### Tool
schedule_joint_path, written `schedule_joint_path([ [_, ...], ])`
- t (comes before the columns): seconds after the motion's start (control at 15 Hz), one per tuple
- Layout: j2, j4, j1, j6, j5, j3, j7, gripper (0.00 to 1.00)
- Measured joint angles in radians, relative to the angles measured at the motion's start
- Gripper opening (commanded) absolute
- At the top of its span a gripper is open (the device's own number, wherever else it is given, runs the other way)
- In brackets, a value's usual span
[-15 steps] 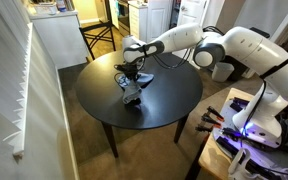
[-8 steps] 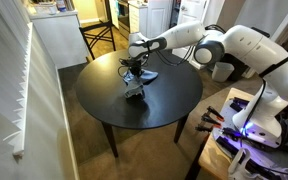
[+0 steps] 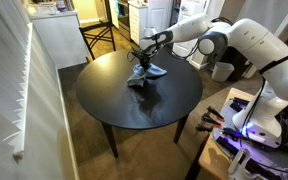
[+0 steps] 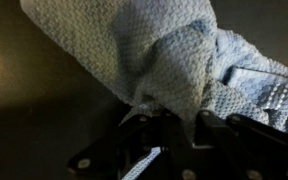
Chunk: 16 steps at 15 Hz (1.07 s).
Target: Use the blue towel to wipe the table.
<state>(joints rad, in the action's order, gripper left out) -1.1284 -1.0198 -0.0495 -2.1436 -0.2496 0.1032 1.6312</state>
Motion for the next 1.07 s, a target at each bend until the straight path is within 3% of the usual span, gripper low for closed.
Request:
schedule_joint_path([
  [0.27,0.088,-0.163,-0.008,-0.08,0.0,0.057,0.065,0.04],
  [0.73,0.224,-0.467,-0.023,-0.252,-0.001,0.091,0.114,0.04],
  [0.8,0.245,-0.512,-0.026,-0.283,-0.003,0.09,0.114,0.15],
  [1.07,0.308,-0.638,-0.03,-0.359,-0.018,0.086,0.114,0.15],
])
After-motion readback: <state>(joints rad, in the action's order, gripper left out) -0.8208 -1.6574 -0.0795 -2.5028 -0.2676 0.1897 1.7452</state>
